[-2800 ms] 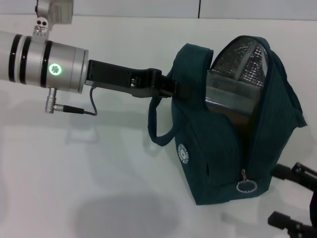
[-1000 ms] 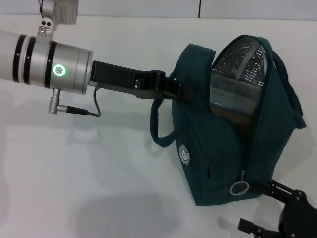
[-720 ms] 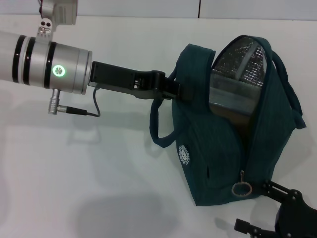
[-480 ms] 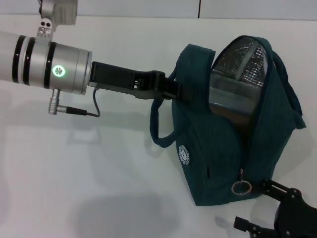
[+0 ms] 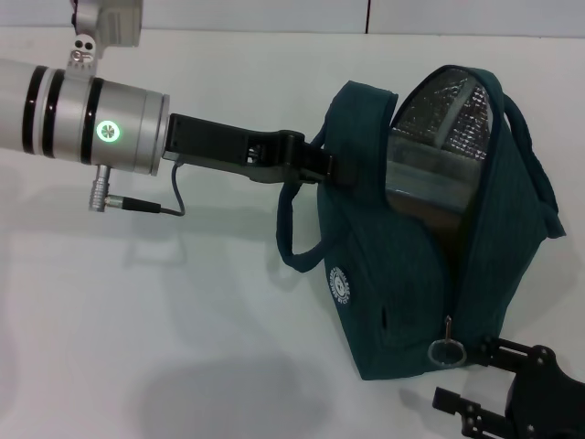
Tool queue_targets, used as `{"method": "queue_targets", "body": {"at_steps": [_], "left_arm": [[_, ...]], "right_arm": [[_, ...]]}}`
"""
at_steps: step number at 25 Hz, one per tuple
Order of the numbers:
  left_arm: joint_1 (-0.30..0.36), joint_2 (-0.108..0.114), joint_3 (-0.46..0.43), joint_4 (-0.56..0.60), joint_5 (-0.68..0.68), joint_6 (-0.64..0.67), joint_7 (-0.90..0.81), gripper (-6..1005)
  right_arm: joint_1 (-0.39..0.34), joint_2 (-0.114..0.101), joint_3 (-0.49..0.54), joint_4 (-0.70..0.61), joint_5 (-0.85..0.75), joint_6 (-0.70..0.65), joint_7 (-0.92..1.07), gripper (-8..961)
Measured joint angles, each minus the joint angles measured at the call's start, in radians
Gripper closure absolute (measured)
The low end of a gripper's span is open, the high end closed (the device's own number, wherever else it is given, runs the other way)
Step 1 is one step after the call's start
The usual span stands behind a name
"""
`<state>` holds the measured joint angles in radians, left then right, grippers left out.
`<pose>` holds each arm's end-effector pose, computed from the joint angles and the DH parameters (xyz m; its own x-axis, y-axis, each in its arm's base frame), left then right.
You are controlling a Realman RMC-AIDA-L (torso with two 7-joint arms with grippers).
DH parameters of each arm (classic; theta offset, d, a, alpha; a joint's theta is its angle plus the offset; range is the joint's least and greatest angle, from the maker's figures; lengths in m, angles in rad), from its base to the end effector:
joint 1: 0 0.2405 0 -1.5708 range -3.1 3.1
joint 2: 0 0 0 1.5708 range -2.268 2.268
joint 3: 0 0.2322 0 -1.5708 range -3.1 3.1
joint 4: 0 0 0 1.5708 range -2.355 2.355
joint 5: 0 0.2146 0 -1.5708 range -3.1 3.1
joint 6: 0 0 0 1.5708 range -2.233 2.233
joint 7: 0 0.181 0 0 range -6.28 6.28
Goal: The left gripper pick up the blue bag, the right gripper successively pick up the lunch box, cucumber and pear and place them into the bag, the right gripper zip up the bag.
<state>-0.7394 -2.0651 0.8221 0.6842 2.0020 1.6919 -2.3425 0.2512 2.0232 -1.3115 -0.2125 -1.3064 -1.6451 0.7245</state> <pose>-0.1460 0.3466 -0.0302 0.4067 0.8826 0.2358 0.8039 -0.4684 0.3667 0.2709 0.2040 -0.0737 0.7032 -0.2122 -0.6786 -0.3847 -0.9162 -0.1122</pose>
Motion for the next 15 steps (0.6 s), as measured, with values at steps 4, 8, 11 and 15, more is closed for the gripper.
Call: {"method": "queue_targets", "body": {"at_steps": [4,8,11,15], "left_arm": [[0.001,0.000,0.000,0.000,0.000,0.000,0.000,960],[0.002,-0.001,0.000,0.000,0.000,0.000,0.001,959],[0.002,-0.002,0.000,0.000,0.000,0.000,0.002,959],[0.002,-0.003,0.000,0.000,0.000,0.000,0.002,959]], "right_arm": [[0.012,0.000,0.003,0.003,0.001,0.002,0.001,426],[0.018,0.000,0.002,0.003,0.001,0.007,0.003,623],[0.018,0.000,0.004,0.004,0.001,0.015,0.004,684],[0.019,0.000,0.004,0.004,0.001,0.028,0.004,765]]}}
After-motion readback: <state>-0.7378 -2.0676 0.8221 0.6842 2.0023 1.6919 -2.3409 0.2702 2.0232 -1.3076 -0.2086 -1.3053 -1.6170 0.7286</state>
